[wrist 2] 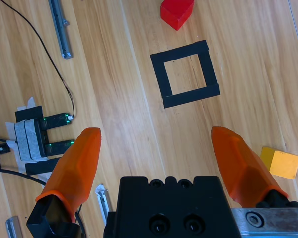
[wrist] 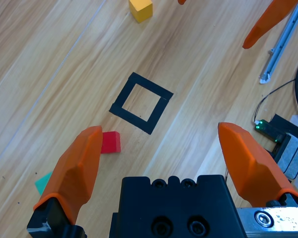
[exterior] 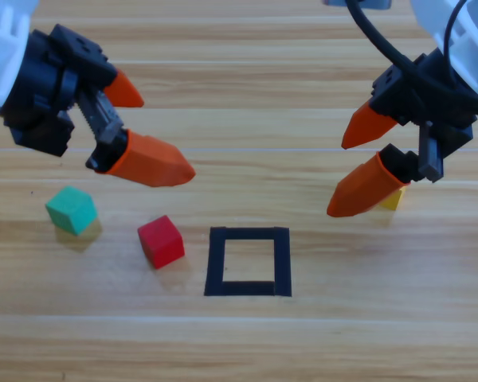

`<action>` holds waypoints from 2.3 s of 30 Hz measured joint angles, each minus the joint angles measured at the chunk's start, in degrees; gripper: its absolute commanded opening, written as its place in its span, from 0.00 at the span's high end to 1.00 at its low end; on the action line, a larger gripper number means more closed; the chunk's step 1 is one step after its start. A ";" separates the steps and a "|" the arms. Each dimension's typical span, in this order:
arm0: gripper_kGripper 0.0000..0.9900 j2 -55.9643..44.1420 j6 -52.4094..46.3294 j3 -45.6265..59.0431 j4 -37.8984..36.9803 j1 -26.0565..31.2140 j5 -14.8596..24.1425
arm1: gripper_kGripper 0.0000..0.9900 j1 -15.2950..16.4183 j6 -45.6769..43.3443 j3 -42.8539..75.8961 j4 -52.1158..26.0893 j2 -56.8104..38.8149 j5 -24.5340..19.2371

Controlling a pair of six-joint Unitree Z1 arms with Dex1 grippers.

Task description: Stack the blocks in the rectangular block: red at the bottom, yellow in the middle, green on top

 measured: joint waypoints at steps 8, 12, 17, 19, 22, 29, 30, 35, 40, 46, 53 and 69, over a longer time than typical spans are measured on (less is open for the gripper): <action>0.00 0.00 -0.46 1.02 -0.07 0.00 0.11 | 0.01 0.00 0.00 0.00 0.00 0.00 0.00; 0.00 0.00 -1.23 1.26 -0.07 0.00 0.49 | 0.01 0.00 2.36 0.00 0.00 0.00 -0.19; 0.00 0.00 -6.64 1.25 0.16 0.00 1.97 | 0.02 -1.63 10.12 -0.25 -0.30 0.44 -1.43; 0.00 0.00 -11.66 1.25 1.17 0.22 3.85 | 0.02 -3.18 13.49 -0.26 -2.09 0.88 -4.55; 0.00 0.00 -19.88 1.36 3.15 1.10 6.98 | 0.02 -4.75 20.60 -0.78 -4.31 2.08 -12.91; 0.00 0.12 -46.20 4.22 6.52 2.90 17.19 | 0.01 -6.47 23.79 -4.08 -4.33 11.06 -22.74; 0.00 0.45 -48.68 4.19 7.10 2.99 17.38 | 0.01 -6.52 23.83 -4.26 -4.34 12.22 -23.71; 0.00 8.40 -58.36 0.48 13.29 3.28 17.45 | 0.02 -6.58 18.48 -4.41 -4.33 16.27 -26.31; 0.00 20.99 -66.69 -9.00 20.83 3.34 16.53 | 0.01 -7.12 10.03 -4.61 -3.62 19.62 -27.65; 0.00 32.74 -72.78 -18.75 26.59 3.41 12.25 | 0.01 -11.22 1.31 -8.63 0.21 21.02 -22.83; 0.01 35.75 -80.30 -19.98 26.76 3.49 10.21 | 0.01 -14.60 -3.82 -15.40 8.71 26.81 -21.37; 0.03 42.54 -83.49 -23.94 26.87 9.43 6.93 | 0.17 -14.87 -6.93 -20.06 10.63 33.88 -17.75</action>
